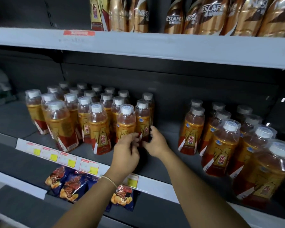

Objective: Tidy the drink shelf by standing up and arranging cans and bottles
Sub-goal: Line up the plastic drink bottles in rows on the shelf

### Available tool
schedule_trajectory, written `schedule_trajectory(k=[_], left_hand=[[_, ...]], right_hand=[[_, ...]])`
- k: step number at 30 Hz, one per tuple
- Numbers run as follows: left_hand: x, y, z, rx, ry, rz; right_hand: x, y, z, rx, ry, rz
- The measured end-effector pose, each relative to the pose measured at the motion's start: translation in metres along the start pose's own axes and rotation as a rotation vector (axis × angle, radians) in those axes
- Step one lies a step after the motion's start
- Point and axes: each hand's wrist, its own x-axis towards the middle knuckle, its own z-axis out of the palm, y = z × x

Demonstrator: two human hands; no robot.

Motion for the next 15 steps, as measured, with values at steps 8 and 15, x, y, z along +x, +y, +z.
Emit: schedule_trajectory(k=[8,15], left_hand=[[-0.002,-0.012,-0.012,-0.091,-0.080,0.049],[-0.010,-0.017,-0.006,-0.112,-0.164,0.042]], right_hand=[[0.015,0.014,0.019,0.230,0.032,-0.035],[-0.028,0.008,0.008,0.082,0.204,0.069]])
